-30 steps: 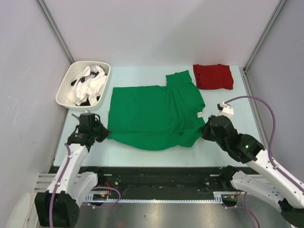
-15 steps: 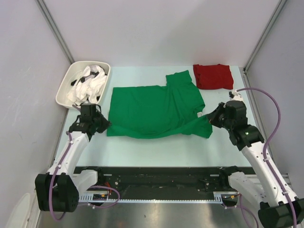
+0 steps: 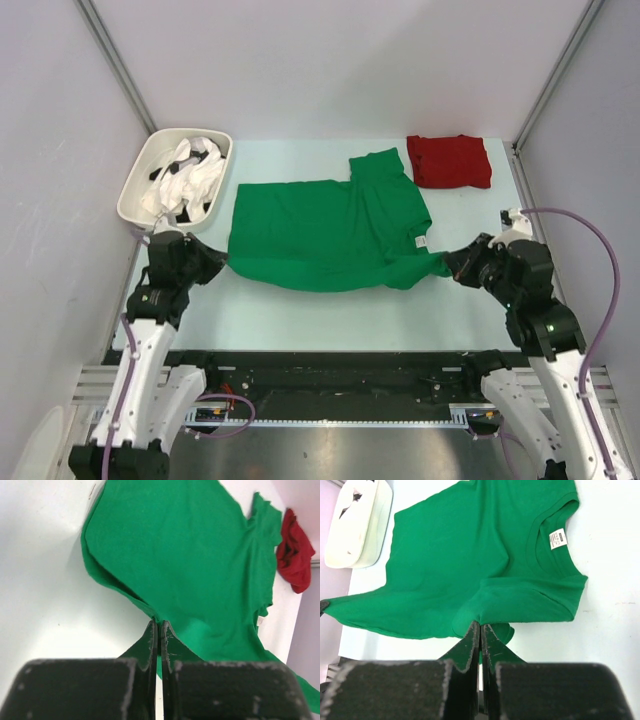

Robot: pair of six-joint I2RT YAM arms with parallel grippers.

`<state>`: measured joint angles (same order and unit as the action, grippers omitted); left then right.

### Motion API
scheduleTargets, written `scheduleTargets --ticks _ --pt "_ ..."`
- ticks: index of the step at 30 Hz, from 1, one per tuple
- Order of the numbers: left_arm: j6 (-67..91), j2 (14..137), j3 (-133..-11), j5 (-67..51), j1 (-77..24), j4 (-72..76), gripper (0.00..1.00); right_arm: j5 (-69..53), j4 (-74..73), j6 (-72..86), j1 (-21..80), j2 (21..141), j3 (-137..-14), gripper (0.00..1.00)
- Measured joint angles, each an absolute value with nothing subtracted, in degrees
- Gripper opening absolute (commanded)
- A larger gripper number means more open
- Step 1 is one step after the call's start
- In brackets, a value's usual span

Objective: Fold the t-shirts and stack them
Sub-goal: Fold the tshirt

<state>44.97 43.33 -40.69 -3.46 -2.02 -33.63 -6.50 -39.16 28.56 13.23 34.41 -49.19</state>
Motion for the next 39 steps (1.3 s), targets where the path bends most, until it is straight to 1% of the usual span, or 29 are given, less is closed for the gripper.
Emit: scheduleTargets --ticks 5,10,18,25,32,39 --pt "44.84 35.53 -39.46 -3.6 -2.02 -37.3 0.0 -4.82 -43.92 28.38 13.1 29.63 -49.21 0.0" --pt "44.56 32.82 -37.74 -3.64 -2.02 -40.58 0.0 -3.01 -48.47 29.58 13.08 27.27 -49.21 0.0" --pt "44.56 29.78 -36.71 -2.46 -2.02 -44.34 0.0 4.23 -54.96 34.0 12.99 22.85 -49.21 0.0" --pt "44.58 31.2 -35.44 -0.93 -0.71 -44.93 0.0 10.57 -57.06 37.74 12.99 24.01 -49.23 0.0" --pt "43.97 35.11 -35.46 -1.08 5.02 -44.62 0.0 15.75 -56.97 41.04 12.88 28.34 -49.28 0.0" --pt "42.39 38.37 -35.46 -4.12 7.66 -42.5 0.0 16.08 -54.74 41.52 11.16 32.86 -49.32 0.0"
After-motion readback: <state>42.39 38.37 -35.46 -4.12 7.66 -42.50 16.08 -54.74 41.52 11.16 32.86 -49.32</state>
